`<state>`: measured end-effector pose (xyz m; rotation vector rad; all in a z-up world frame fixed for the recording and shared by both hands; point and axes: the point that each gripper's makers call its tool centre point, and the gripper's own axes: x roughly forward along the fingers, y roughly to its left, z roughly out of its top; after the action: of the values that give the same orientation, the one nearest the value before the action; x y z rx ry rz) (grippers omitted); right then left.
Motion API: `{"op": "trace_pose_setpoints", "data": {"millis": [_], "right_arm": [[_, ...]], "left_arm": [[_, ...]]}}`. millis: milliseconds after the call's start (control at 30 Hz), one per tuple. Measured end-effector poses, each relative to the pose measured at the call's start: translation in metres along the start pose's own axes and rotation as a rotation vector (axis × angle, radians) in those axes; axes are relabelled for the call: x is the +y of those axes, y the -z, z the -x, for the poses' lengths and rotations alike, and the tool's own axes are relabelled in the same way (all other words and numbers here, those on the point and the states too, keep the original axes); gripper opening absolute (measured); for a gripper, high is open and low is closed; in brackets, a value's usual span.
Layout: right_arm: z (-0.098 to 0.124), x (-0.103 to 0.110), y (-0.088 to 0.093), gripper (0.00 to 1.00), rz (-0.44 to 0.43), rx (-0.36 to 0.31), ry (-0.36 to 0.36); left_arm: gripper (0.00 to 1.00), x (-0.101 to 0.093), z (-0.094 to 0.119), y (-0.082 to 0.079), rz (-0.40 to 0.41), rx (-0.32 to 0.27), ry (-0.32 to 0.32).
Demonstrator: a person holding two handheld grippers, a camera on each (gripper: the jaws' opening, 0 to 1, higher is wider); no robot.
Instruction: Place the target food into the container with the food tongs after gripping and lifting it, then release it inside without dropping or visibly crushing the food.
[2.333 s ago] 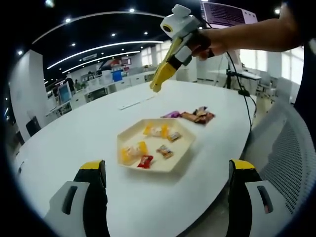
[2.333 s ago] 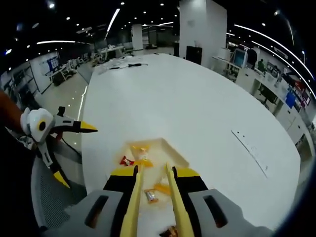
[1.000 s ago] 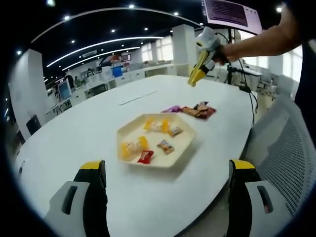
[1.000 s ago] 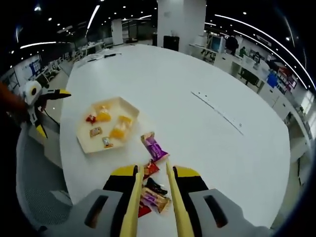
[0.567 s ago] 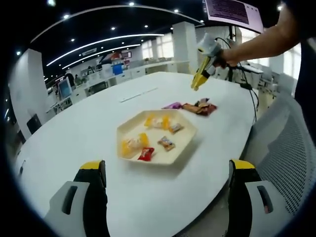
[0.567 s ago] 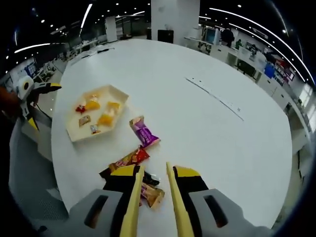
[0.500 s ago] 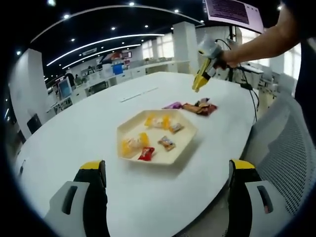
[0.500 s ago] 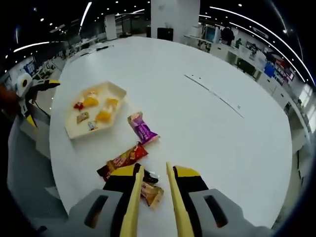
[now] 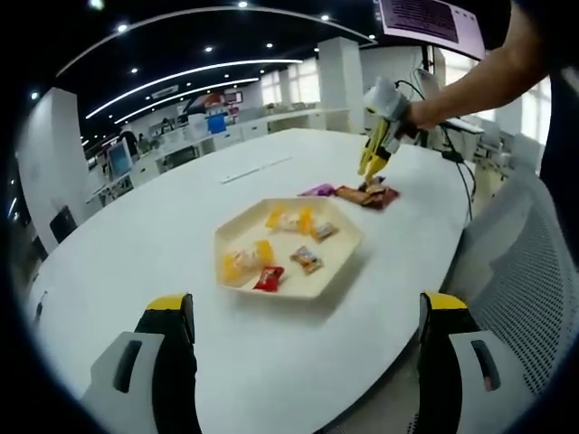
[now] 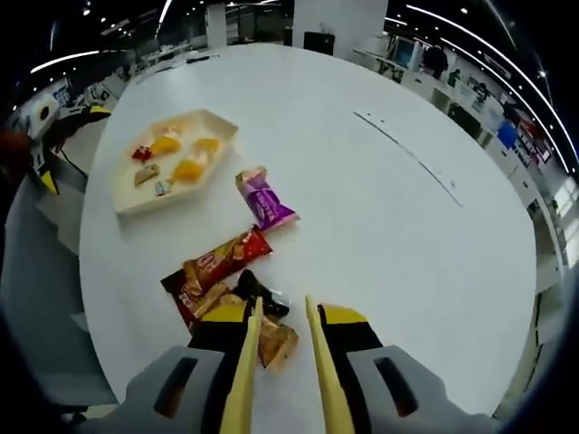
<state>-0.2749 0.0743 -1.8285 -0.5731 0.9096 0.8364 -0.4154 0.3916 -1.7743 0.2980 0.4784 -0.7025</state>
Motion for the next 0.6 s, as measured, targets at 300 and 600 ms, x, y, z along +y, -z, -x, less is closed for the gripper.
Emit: {"op": "trace_pose_setpoints", "data": {"millis": [300, 600], "right_arm": [[0.001, 0.012, 0.0, 0.28, 0.036, -0.012, -0.023], [-0.012, 0.022, -0.013, 0.27, 0.198, 0.003, -0.078]], "left_arm": [[1.0, -0.001, -0.001, 0.001, 0.0, 0.002, 0.006], [1.0, -0.002, -0.001, 0.002, 0.003, 0.005, 0.009]]}}
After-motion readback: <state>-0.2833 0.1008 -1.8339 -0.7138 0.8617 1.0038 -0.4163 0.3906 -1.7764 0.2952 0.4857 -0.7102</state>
